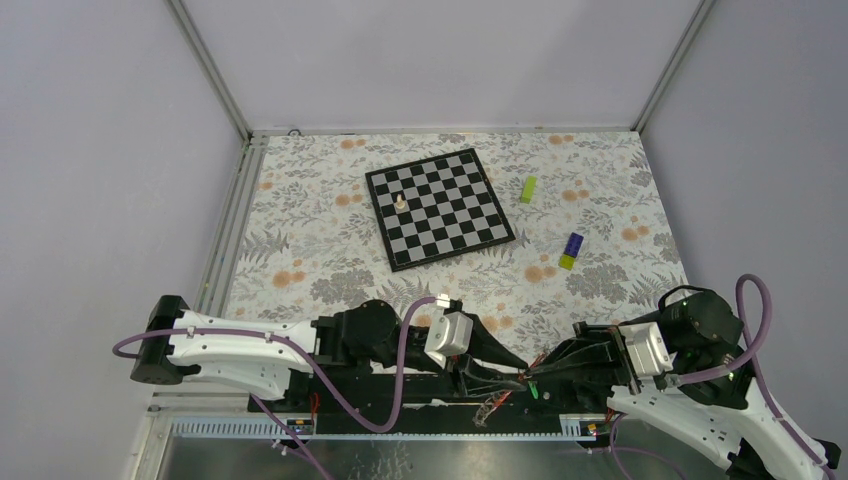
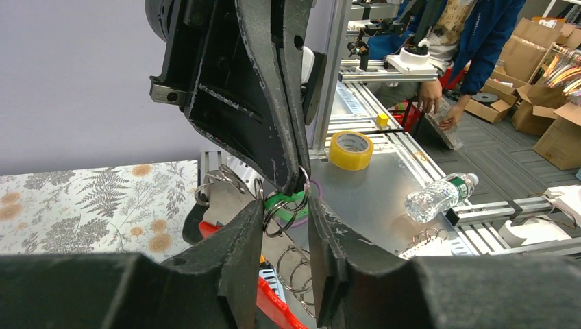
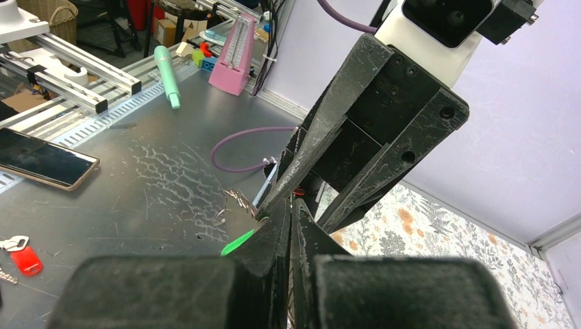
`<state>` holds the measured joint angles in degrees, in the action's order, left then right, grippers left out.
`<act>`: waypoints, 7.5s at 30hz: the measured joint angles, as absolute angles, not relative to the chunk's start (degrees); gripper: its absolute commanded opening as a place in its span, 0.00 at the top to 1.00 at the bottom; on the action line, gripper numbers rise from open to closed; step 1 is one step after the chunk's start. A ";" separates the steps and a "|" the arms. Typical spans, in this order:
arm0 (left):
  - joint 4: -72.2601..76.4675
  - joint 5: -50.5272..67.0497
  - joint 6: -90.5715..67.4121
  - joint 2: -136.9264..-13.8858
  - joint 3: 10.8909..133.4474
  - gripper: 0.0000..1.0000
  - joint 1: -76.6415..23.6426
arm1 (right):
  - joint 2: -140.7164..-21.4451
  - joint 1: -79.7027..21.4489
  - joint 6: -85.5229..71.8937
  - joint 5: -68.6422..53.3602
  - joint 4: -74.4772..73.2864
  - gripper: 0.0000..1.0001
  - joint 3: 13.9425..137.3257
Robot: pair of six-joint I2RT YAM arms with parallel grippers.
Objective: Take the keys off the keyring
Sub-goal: Remove the key from the keyring.
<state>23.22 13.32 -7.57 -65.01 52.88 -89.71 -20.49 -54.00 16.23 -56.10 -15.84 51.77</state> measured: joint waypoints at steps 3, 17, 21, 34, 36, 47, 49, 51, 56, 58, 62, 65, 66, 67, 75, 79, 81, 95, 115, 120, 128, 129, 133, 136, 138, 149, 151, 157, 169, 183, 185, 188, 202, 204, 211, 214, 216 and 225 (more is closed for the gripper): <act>23.22 13.37 -7.60 -65.01 52.90 0.62 -89.71 | -20.32 -54.00 16.25 -55.92 -15.77 1.00 51.77; 23.14 13.69 -7.57 -65.01 52.90 0.76 -89.71 | -19.97 -54.00 16.21 -55.11 -14.26 1.00 51.70; 23.11 13.69 -7.57 -65.01 52.90 0.87 -89.71 | -19.97 -54.00 16.21 -55.13 -14.22 1.00 51.51; 22.94 13.28 -7.57 -65.01 52.90 1.00 -89.65 | -19.35 -54.00 16.12 -54.81 -14.48 1.00 51.44; 22.85 13.23 -7.57 -64.99 52.90 1.00 -89.65 | -19.07 -54.00 16.14 -54.48 -14.68 1.00 51.44; 22.09 12.21 -7.57 -64.20 53.15 1.00 -89.65 | -17.78 -54.00 16.64 -52.36 -14.94 1.00 51.44; 21.41 11.88 -7.57 -63.92 53.23 1.00 -89.65 | -17.78 -54.00 16.80 -51.96 -15.20 1.00 51.44; 20.36 11.42 -7.57 -63.55 53.28 1.00 -89.65 | -17.76 -54.00 17.02 -51.64 -16.10 1.00 51.46; 18.00 9.76 -7.64 -62.59 53.36 1.00 -89.65 | -17.76 -54.00 18.15 -50.59 -18.28 1.00 51.57; 16.91 8.75 -7.81 -62.28 53.56 1.00 -89.67 | -17.78 -54.00 18.55 -50.04 -19.03 1.00 51.57; 15.20 6.76 -8.08 -61.98 53.91 1.00 -89.67 | -17.78 -54.00 19.55 -48.69 -20.14 1.00 51.59; 14.06 5.37 -8.27 -61.82 54.02 1.00 -89.67 | -17.78 -54.00 20.78 -47.59 -21.58 1.00 51.66; 13.67 4.89 -8.45 -61.78 54.02 1.00 -89.67 | -17.82 -53.98 21.19 -47.37 -22.09 1.00 51.68; 13.28 4.40 -8.51 -61.71 54.02 1.00 -89.71 | -18.00 -53.98 21.82 -47.16 -22.76 1.00 51.72; 10.09 0.27 -8.93 -61.21 54.39 1.00 -89.78 | -19.53 -53.98 25.26 -45.67 -26.11 1.00 51.90; 8.95 -1.54 -8.99 -60.88 54.39 1.00 -89.86 | -20.27 -53.98 26.35 -45.15 -27.16 1.00 51.90; 8.60 -2.26 -9.02 -60.80 54.39 1.00 -89.89 | -20.51 -53.98 26.63 -44.97 -27.33 1.00 51.90; 8.43 -4.69 -8.91 -59.48 54.28 1.00 -90.26 | -20.62 -53.89 21.34 -45.67 -21.91 1.00 49.65; 9.52 -4.71 -8.80 -58.33 53.41 1.00 -90.52 | -20.21 -53.69 16.29 -47.66 -17.41 1.00 45.87; 10.15 -5.02 -8.62 -58.48 53.41 1.00 -90.65 | -19.73 -53.58 15.33 -47.62 -17.02 1.00 45.89; 10.26 -6.07 -8.64 -58.67 53.41 1.00 -91.00 | -19.70 -53.45 13.32 -47.64 -17.04 1.00 45.89; 10.26 -6.11 -8.64 -58.67 53.41 1.00 -91.02 | -19.70 -53.45 13.10 -47.66 -17.04 1.00 45.89; 10.33 -6.26 -8.67 -58.67 53.41 1.00 -91.07 | -19.70 -53.45 12.71 -47.64 -17.15 1.00 46.04; 10.48 -6.35 -8.67 -58.67 53.41 1.00 -91.09 | -19.70 -53.45 12.62 -47.64 -17.45 1.00 46.52; 10.57 -6.52 -8.64 -58.67 53.41 1.00 -91.09 | -19.57 -53.45 12.56 -47.64 -17.54 1.00 46.87; 10.85 -7.42 -8.64 -59.07 53.41 1.00 -91.09 | -19.49 -53.45 12.53 -47.68 -17.52 1.00 47.90; 10.87 -7.49 -8.64 -59.09 53.41 1.00 -91.09 | -19.49 -53.45 12.53 -47.68 -17.54 1.00 47.94; 10.76 -7.57 -8.64 -59.11 53.41 1.00 -91.09 | -19.49 -53.45 12.62 -47.55 -17.91 1.00 48.16; 10.07 -7.60 -8.64 -59.88 53.65 1.00 -91.09 | -19.49 -53.45 13.96 -46.28 -20.64 1.00 49.67; 9.82 -7.75 -8.62 -60.14 53.76 1.00 -91.07 | -19.49 -53.45 15.46 -45.41 -21.58 1.00 50.22; 9.76 -7.75 -8.60 -60.23 54.06 1.00 -91.07 | -19.49 -53.45 15.68 -45.06 -21.56 1.00 50.46; 9.63 -7.75 -8.60 -60.25 54.30 1.00 -91.07 | -19.49 -53.45 15.97 -44.69 -21.56 1.00 50.65; 8.14 -7.31 -8.12 -61.76 55.70 1.00 -91.02 | -19.49 -53.45 17.19 -44.03 -21.61 1.00 50.96; 7.77 -7.18 -7.99 -62.00 55.94 1.00 -91.02 | -19.49 -53.45 17.37 -43.97 -21.65 1.00 50.96; 6.90 -6.57 -7.62 -62.08 56.23 1.00 -90.89 | -19.49 -53.45 18.41 -43.51 -22.48 1.00 50.96; 6.72 -6.42 -7.38 -62.08 56.23 1.00 -90.72 | -19.49 -53.45 18.92 -43.09 -22.90 1.00 50.96; 6.42 -6.22 -7.29 -62.08 56.23 1.00 -90.63 | -19.49 -53.47 19.31 -42.98 -23.38 1.00 50.96; 6.07 -5.50 -6.85 -62.08 56.23 1.00 -90.63 | -19.18 -53.47 19.99 -43.00 -24.16 1.00 50.89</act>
<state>6.07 -5.50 -6.85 -62.08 56.23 -90.63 -19.18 -53.47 19.99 -43.00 -24.16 50.89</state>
